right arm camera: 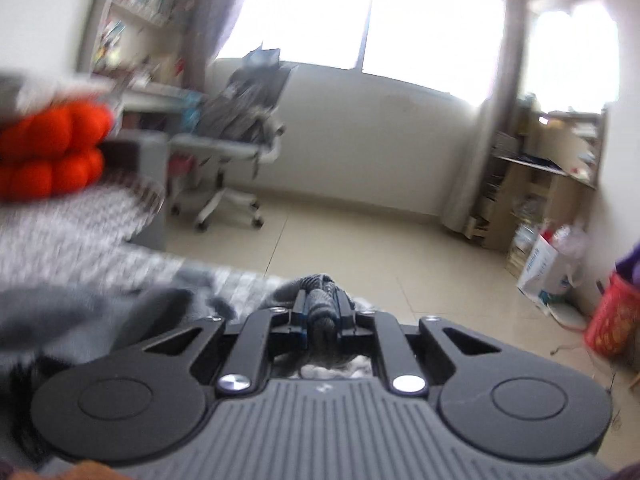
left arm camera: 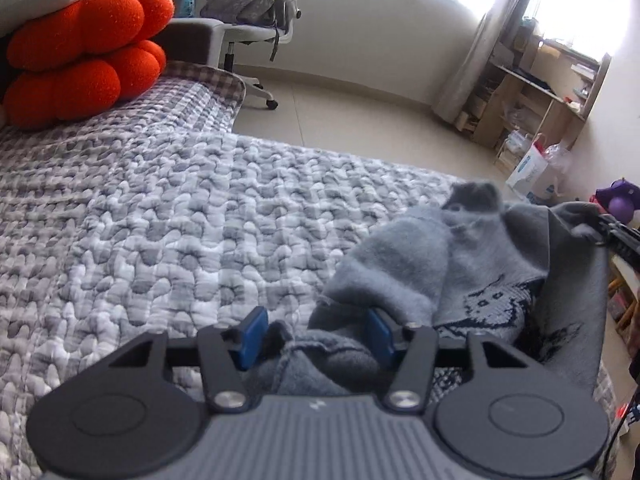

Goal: Fold clothes

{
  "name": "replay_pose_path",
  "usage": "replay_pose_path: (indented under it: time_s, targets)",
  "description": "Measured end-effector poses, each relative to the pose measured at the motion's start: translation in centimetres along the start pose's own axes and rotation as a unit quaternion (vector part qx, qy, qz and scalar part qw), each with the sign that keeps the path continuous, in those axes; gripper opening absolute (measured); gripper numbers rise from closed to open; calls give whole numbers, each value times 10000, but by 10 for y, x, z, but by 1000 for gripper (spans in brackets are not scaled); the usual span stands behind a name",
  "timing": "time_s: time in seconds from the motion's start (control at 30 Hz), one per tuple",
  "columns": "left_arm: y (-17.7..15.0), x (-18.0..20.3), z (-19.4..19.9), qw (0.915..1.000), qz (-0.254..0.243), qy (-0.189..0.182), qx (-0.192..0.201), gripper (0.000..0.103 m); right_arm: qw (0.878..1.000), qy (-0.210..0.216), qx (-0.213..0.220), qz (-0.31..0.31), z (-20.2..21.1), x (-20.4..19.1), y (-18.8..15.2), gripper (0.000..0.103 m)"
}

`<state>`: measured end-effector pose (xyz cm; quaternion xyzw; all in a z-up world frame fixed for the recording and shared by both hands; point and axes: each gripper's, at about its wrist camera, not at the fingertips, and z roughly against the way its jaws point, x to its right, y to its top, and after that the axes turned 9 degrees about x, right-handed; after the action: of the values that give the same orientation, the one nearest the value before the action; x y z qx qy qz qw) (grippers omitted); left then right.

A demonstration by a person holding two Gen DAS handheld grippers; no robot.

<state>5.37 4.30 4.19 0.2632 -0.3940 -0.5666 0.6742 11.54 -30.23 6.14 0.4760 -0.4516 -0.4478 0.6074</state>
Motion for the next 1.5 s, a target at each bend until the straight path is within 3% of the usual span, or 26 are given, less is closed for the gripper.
replay_pose_path:
  time_s: [0.3, 0.43, 0.5, 0.63, 0.73, 0.9, 1.0, 1.1, 1.37, 1.5]
  targets:
    - [-12, 12, -21, 9994, 215, -230, -161, 57, 9955, -296, -856, -288, -34, 15, -35, 12]
    - [-15, 14, -24, 9993, 265, -241, -123, 56, 9945, -155, -975, -338, -35, 9, -40, 13]
    - [-15, 15, -23, 9995, 204, -217, -97, 49, 9946, -95, -964, -369, -33, 7, -37, 14]
    - [-15, 12, -20, 9996, 204, -179, -70, 17, 9947, -7, -955, -380, -31, 2, -34, 17]
    - [-13, 6, -11, 9993, 369, -63, 56, 11, 9948, 5, -952, -372, -29, -3, -33, 17]
    - [16, -13, 26, 9931, 625, 415, 906, 9, 9959, 26, -790, -441, -24, 0, -30, 17]
    - [35, -37, 42, 9850, 1162, 437, 1197, 9, 9962, -2, -708, -502, -23, -3, -28, 17]
    - [38, -52, 44, 9812, 1497, 372, 1162, 9, 9959, -4, -780, -453, -25, -7, -31, 17]
    - [12, -70, 12, 9869, 1374, 559, 629, 10, 9929, 11, -1135, -344, -32, -8, -43, 19]
    - [12, -64, 11, 9902, 1116, 510, 667, 10, 9931, 36, -1127, -309, -29, -2, -42, 19]
